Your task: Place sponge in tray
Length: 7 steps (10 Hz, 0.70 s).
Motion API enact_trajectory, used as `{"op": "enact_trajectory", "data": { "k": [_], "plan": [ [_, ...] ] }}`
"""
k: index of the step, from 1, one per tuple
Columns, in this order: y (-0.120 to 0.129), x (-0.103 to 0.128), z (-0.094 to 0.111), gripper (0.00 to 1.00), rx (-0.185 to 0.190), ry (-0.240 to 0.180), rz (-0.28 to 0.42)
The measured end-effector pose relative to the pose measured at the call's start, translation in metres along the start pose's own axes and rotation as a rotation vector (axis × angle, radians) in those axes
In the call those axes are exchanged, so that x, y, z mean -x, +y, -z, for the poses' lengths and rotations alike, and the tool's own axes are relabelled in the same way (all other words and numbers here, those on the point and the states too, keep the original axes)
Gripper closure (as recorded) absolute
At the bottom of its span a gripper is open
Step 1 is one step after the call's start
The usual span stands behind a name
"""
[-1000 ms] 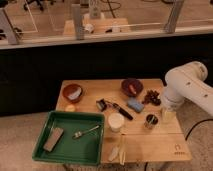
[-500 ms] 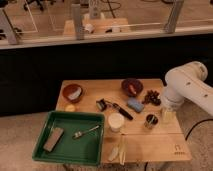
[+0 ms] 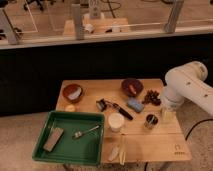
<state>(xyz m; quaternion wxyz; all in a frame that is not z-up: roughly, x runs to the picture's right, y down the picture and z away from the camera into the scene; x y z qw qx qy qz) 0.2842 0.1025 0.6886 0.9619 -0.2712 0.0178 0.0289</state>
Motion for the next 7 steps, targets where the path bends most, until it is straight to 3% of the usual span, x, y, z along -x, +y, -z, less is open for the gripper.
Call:
{"op": "enact_trajectory", "data": {
  "k": [4,5,7],
  "plan": [
    [-0.049,0.013,-0.02,0.2,-0.087,-0.056,-0.053],
    [-0.058,0.02,-0.027,0.2,-0.089,-0.073,-0.057],
    [-0.07,0.045,-0.05,0.2,-0.047,-0.107,-0.042]
  ]
}}
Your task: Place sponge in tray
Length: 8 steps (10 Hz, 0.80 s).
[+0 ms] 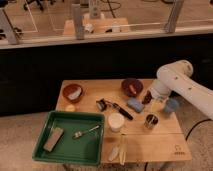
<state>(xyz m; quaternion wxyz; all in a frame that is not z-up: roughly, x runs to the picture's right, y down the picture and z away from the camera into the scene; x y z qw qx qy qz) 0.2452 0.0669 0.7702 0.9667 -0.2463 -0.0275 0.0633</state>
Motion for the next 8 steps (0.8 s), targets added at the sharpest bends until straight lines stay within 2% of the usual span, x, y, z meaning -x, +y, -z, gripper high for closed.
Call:
{"op": "enact_trajectory", "data": {
  "k": [5,7,8],
  "plan": [
    [0.0,0.0,-0.003,0.2,0.009,0.0,0.005],
    [-0.003,0.001,-0.006,0.2,0.01,-0.016,-0.002],
    [-0.009,0.004,-0.015,0.2,0.014,-0.033,-0.009]
  ]
}}
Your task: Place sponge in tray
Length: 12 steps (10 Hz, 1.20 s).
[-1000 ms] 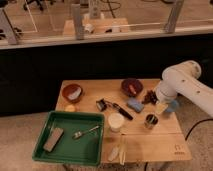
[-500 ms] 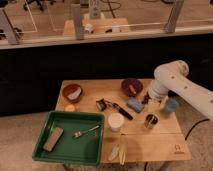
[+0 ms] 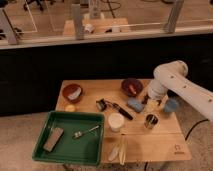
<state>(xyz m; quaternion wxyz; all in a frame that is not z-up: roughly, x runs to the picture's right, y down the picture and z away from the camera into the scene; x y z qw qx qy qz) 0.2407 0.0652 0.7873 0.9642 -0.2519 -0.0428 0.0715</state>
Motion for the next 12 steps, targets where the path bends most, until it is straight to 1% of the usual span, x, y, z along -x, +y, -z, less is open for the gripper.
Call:
{"op": "enact_trajectory", "data": {
  "k": [1,2,5,7,8,10,12],
  "plan": [
    [-0.006,0.003,-0.011,0.2,0.005,-0.02,-0.01],
    [-0.01,-0.002,-0.021,0.2,0.011,-0.03,-0.023],
    [-0.02,-0.013,-0.055,0.2,0.044,-0.068,-0.057],
    [-0.023,-0.019,-0.065,0.2,0.051,-0.088,-0.075],
    [-0.024,-0.021,-0.072,0.2,0.053,-0.109,-0.086],
    [-0.024,-0.013,-0.082,0.2,0.059,-0.123,-0.077],
    [-0.023,0.003,-0.094,0.2,0.064,-0.126,-0.058]
  ]
}}
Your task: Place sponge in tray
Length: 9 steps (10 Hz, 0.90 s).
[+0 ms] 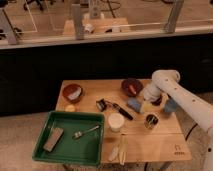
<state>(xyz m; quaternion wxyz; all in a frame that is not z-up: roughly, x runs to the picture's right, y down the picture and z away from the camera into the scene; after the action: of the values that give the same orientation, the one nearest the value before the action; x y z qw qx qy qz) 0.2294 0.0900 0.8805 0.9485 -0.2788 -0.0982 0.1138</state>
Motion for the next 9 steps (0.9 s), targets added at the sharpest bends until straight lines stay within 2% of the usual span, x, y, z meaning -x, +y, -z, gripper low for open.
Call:
{"op": "enact_trajectory", "data": {
  "k": [4,9],
  "plan": [
    [0.001,0.004,-0.02,0.2,0.0,0.012,-0.007],
    [0.003,-0.015,-0.033,0.2,0.009,0.021,-0.058]
  ]
}}
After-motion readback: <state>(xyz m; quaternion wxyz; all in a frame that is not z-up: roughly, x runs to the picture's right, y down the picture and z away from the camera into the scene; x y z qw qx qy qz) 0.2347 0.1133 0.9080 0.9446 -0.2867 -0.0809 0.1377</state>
